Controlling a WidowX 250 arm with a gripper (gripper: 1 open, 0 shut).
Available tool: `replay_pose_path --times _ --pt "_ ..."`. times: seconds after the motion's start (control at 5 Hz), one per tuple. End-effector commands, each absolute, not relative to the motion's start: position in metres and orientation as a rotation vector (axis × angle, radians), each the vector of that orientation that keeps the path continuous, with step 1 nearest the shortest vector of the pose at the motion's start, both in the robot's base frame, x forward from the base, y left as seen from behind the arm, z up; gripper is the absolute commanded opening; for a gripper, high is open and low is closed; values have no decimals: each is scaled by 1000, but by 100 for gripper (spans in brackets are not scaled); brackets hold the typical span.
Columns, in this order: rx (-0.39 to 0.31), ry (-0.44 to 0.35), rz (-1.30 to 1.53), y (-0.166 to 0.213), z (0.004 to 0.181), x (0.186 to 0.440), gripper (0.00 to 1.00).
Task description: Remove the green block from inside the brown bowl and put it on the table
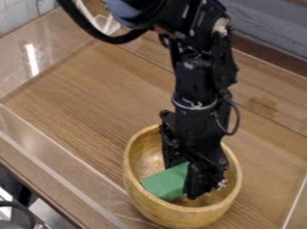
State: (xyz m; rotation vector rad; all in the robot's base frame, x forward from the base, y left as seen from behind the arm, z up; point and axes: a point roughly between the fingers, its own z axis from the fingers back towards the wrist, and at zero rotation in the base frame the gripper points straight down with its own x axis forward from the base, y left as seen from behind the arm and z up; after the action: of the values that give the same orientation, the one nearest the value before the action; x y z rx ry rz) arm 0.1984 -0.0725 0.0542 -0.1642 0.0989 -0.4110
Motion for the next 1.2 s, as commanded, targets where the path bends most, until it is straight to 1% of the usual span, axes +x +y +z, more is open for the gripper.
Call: replay_pose_path --times 0.0,1.0 --pt "-172 39 -390 -72 71 207 0" --pt "-180 3 -363 -68 78 210 0"
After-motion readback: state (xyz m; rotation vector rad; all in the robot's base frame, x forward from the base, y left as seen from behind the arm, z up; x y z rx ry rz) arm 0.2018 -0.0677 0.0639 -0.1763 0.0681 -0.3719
